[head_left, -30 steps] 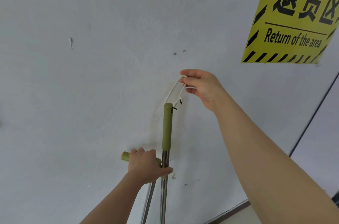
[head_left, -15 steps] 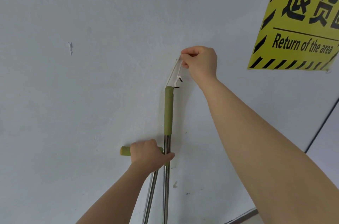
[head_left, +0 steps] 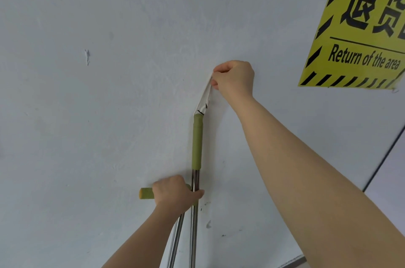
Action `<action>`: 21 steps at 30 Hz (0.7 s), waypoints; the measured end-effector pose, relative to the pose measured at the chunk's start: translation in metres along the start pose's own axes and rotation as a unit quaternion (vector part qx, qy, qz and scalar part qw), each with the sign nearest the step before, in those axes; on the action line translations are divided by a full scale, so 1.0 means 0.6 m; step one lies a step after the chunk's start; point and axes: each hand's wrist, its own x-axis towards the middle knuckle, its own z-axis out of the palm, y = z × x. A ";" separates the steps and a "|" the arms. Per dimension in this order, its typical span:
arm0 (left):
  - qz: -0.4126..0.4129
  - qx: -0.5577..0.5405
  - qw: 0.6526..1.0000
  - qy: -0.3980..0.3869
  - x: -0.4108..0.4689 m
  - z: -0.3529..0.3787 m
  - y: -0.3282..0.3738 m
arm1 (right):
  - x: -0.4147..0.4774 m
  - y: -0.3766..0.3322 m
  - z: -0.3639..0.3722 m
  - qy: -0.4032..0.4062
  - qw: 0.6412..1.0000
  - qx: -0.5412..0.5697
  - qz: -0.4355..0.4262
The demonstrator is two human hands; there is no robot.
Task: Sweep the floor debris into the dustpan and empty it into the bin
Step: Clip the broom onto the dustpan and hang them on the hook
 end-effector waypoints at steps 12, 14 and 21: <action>0.024 0.014 1.000 0.012 -0.001 -0.008 0.003 | 0.004 0.022 -0.026 0.002 0.996 -0.029 -0.082; 0.027 0.016 0.999 0.020 0.002 -0.013 0.008 | 0.005 0.017 -0.027 0.012 0.995 -0.024 -0.098; 0.013 0.002 1.000 0.027 0.009 -0.019 0.001 | 0.015 0.005 -0.018 0.007 0.989 -0.083 -0.122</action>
